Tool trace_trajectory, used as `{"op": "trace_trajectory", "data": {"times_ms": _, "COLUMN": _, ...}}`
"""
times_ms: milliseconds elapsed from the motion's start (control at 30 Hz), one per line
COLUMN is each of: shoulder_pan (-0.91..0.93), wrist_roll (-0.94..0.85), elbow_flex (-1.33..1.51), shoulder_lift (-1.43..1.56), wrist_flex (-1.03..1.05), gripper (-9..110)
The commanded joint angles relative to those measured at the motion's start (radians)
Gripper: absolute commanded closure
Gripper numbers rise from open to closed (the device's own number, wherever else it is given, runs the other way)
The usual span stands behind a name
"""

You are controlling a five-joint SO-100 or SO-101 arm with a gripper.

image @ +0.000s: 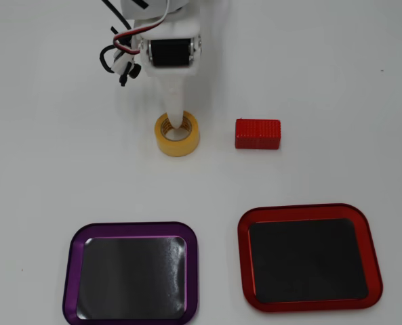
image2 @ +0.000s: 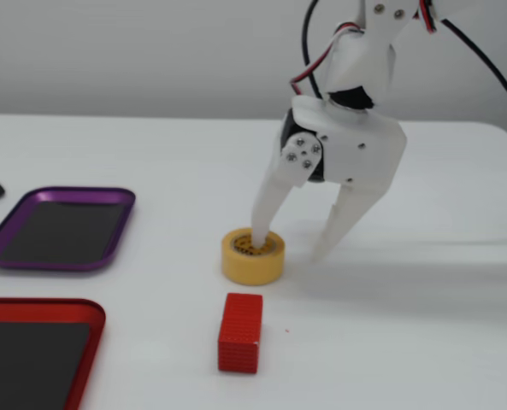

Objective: Grasp a tape and put it in the right purple dish.

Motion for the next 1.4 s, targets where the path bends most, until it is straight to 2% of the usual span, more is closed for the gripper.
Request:
{"op": "trace_trajectory", "data": {"times_ms": 0, "shoulder_pan": 0.018, "wrist_roll": -0.009, "elbow_flex": -0.035, "shoulder_lift": -0.002, "wrist_flex": -0.02, "gripper": 84}}
{"op": "trace_trajectory", "data": {"times_ms": 233, "shoulder_pan": 0.008, "wrist_roll": -0.009, "elbow_flex": -0.026, "shoulder_lift": -0.002, "wrist_flex": -0.04, "gripper": 85}}
{"op": "trace_trajectory", "data": {"times_ms": 467, "shoulder_pan": 0.006, "wrist_roll": -0.009, "elbow_flex": -0.025, "shoulder_lift": -0.002, "wrist_flex": -0.049, "gripper": 103}}
{"op": "trace_trajectory", "data": {"times_ms": 800, "shoulder_pan": 0.0, "wrist_roll": -0.005, "elbow_flex": -0.034, "shoulder_lift": 0.031, "wrist_flex": -0.017, "gripper": 102}}
{"op": "trace_trajectory", "data": {"times_ms": 1067, "shoulder_pan": 0.002, "wrist_roll": -0.009, "elbow_flex": -0.026, "shoulder_lift": 0.318, "wrist_flex": -0.003, "gripper": 102}}
{"op": "trace_trajectory", "data": {"times_ms": 1367, "shoulder_pan": 0.015, "wrist_roll": -0.009, "elbow_flex": 0.049, "shoulder_lift": 0.508, "wrist_flex": -0.267, "gripper": 102}}
